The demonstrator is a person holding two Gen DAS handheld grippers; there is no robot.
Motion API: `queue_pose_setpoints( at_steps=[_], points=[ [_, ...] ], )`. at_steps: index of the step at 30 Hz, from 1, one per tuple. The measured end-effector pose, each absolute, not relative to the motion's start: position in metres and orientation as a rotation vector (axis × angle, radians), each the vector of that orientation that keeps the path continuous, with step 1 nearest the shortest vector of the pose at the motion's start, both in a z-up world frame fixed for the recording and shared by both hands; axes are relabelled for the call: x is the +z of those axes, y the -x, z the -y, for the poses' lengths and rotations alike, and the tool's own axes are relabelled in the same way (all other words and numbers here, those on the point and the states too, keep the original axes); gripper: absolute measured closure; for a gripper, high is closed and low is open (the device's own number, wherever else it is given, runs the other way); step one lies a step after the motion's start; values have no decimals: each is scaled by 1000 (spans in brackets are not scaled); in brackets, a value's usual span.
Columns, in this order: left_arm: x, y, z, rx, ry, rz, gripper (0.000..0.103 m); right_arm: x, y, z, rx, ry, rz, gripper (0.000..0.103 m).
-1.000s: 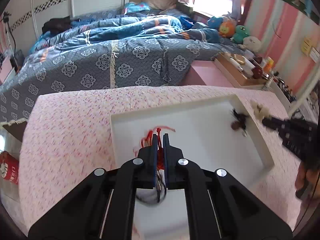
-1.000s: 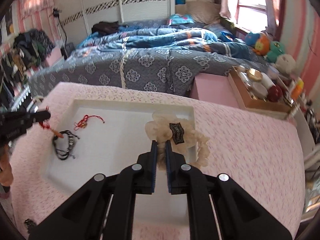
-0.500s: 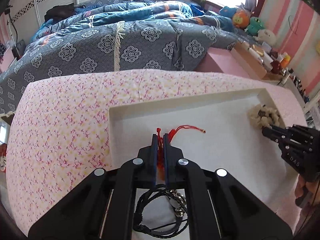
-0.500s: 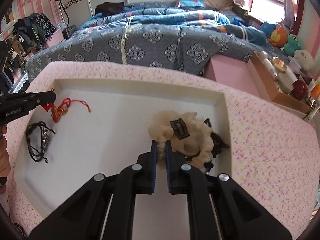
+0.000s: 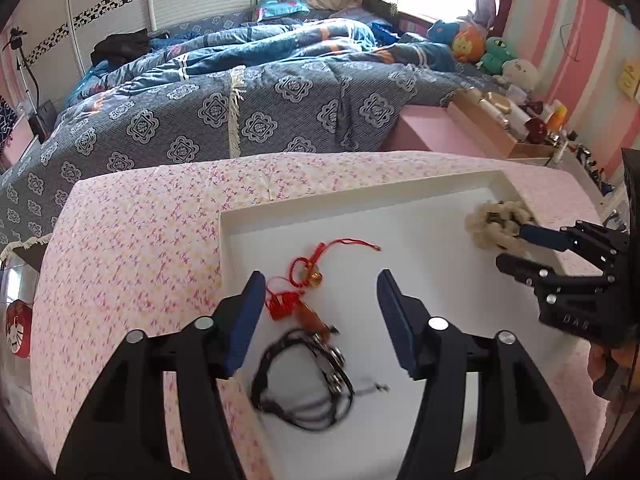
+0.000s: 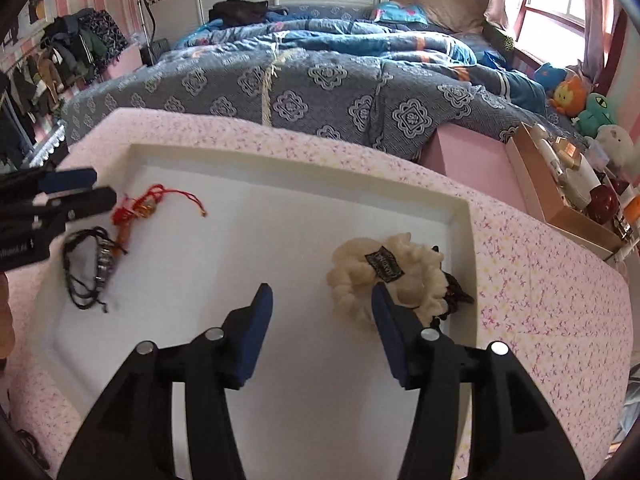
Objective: Organize jewelry
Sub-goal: 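Carry the gourd charm and lace scrunchie into the tray and open both tools, then withdraw both tools from the tray toward the black claw clip and black scrunchie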
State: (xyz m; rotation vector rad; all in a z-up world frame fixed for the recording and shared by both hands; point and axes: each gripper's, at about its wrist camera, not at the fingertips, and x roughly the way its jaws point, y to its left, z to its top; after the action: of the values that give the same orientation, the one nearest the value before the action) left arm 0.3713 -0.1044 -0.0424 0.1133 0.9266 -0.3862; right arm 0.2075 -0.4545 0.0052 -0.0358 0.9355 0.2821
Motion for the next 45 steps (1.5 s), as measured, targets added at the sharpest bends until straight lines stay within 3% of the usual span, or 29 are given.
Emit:
queue_pose_setpoints(
  at_steps=[6, 15, 27, 45],
  points=[
    [-8, -333, 93, -364, -127, -864, 18, 38, -176, 482, 257, 24, -875, 47],
    [33, -274, 103, -360, -99, -847, 4, 76, -115, 564, 93, -12, -826, 37],
    [14, -195, 127, -425, -106, -890, 3, 48, -40, 611, 22, -42, -843, 33],
    [-16, -174, 89, -411, -116, -931, 3, 26, 19, 606, -5, -102, -853, 33]
  ],
)
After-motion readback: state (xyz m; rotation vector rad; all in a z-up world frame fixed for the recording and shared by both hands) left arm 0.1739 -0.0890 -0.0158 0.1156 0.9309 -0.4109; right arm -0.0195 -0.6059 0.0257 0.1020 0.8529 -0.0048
